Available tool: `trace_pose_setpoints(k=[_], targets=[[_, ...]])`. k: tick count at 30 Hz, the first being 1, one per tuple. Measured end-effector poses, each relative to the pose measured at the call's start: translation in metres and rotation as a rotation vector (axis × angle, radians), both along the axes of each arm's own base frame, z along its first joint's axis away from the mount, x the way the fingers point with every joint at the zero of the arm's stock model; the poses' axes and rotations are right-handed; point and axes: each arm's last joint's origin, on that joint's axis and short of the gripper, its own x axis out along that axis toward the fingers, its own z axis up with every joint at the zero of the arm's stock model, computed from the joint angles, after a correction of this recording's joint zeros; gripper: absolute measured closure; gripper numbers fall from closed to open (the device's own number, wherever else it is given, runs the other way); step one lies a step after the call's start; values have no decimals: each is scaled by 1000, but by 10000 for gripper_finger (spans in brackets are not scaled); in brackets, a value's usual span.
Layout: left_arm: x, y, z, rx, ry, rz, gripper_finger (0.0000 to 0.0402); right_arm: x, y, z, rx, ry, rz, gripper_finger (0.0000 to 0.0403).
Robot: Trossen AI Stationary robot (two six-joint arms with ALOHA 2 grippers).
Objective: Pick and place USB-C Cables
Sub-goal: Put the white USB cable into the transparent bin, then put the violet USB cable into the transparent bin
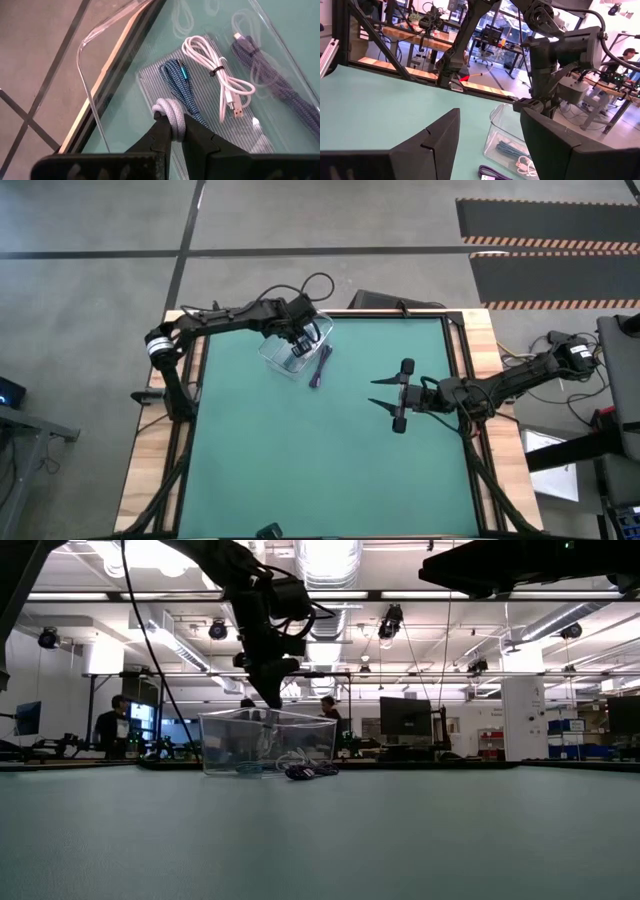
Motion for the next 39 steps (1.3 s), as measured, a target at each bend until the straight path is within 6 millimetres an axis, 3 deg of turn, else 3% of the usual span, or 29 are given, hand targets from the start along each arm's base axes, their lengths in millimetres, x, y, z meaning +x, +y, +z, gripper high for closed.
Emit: trace_pose_setpoints(k=[17, 30, 39], targets=[[1, 1, -1, 2, -27, 19, 381, 0, 0, 0, 0, 0, 0, 202], [1, 1, 0, 3, -29, 19, 286, 0, 0, 0, 0, 0, 1, 202], [3, -6, 7, 8, -58, 17, 274, 0, 0, 0, 0, 0, 1, 202]])
